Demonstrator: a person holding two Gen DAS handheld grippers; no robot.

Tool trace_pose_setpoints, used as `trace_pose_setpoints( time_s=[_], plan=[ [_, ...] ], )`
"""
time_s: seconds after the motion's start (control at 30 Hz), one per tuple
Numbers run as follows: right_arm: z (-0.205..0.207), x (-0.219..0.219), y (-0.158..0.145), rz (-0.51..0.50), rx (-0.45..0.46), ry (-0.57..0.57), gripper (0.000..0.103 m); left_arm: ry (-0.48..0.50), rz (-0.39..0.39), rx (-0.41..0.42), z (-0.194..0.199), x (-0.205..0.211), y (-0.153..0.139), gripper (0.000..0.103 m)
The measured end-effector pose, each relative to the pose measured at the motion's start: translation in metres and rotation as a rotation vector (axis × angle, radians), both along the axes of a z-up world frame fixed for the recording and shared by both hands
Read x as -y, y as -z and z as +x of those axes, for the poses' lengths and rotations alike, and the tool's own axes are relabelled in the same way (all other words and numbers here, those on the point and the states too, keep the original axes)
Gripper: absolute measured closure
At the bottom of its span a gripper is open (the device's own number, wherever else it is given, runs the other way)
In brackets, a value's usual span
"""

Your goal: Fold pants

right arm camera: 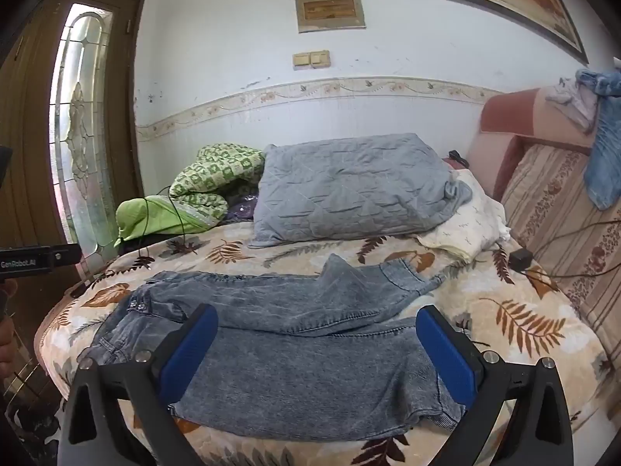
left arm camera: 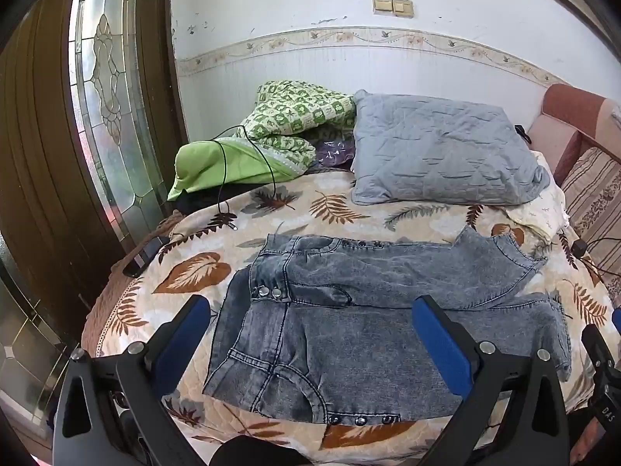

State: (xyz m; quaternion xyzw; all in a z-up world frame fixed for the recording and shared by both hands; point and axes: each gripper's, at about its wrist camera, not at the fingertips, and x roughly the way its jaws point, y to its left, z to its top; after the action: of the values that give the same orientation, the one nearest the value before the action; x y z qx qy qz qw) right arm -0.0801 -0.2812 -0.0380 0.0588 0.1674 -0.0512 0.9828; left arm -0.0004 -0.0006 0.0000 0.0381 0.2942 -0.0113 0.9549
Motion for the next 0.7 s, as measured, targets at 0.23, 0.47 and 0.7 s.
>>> trace_pose_setpoints(
  time_s=[0.23, 0.47, 0.7],
  plan=[
    [0.01, 0.012, 0.013, 0.026, -0.034, 0.048, 0.0, -0.005, 0.019, -0.041, 0.008, 0.006, 0.011, 0.0],
    [0.011, 0.023, 0.019, 0.007, -0.023, 0.077, 0.0, -0.008, 0.029, -0.053, 0.012, 0.008, 0.02, 0.0],
    [0.017, 0.03, 0.031, 0.022, -0.046, 0.096, 0.0, -0.017, 0.043, -0.056, 0.016, 0.009, 0.02, 0.0]
  ],
)
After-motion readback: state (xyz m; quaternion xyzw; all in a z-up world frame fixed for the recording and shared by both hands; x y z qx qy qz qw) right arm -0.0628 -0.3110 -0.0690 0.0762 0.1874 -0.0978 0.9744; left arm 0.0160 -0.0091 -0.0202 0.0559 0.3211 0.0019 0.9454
